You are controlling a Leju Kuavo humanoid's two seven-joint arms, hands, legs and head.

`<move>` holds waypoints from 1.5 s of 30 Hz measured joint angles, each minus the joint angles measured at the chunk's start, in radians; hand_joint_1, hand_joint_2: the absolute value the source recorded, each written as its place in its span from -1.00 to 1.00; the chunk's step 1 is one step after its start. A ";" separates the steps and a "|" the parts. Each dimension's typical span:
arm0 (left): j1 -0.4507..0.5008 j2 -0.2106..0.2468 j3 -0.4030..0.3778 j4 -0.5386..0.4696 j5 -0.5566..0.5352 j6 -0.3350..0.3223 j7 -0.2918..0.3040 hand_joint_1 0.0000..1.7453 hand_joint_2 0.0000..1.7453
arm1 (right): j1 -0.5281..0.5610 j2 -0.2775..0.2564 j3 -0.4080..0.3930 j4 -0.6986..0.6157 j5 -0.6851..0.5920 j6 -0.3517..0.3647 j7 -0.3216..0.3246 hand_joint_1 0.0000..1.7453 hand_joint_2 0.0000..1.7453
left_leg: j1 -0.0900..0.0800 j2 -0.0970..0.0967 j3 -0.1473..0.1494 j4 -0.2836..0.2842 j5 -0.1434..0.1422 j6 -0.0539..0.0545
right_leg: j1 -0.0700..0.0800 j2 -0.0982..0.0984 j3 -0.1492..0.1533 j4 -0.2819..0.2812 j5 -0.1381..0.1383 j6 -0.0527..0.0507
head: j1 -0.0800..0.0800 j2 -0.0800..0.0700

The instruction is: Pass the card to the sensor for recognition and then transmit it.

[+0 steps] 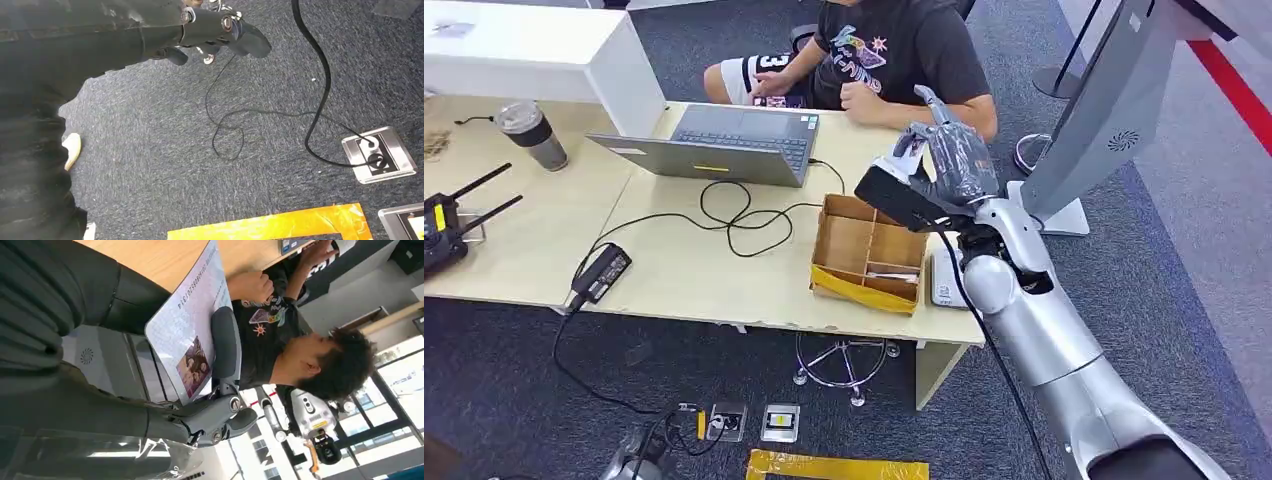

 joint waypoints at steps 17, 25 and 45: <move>0.004 0.003 0.002 0.000 0.000 0.005 0.000 -1.00 1.00 | 0.017 -0.050 -0.061 0.135 -0.086 -0.181 0.035 1.00 1.00 | 0.000 0.000 0.000 0.000 0.000 0.000 | 0.000 0.000 0.000 0.000 0.000 0.000 | 0.000 0.000; 0.015 0.006 0.002 0.001 0.002 0.011 0.004 -1.00 1.00 | 0.028 -0.092 -0.161 0.228 -0.158 -0.234 0.055 1.00 1.00 | 0.000 0.001 0.000 0.000 0.000 0.000 | 0.000 0.000 -0.001 0.000 0.000 0.000 | 0.000 0.000; 0.025 0.005 0.002 0.001 0.004 0.012 0.004 -1.00 1.00 | 0.086 -0.109 -0.232 0.318 -0.193 -0.244 0.036 1.00 1.00 | 0.000 0.001 0.000 0.000 0.000 0.000 | 0.000 0.001 -0.001 0.000 0.000 0.000 | 0.000 0.000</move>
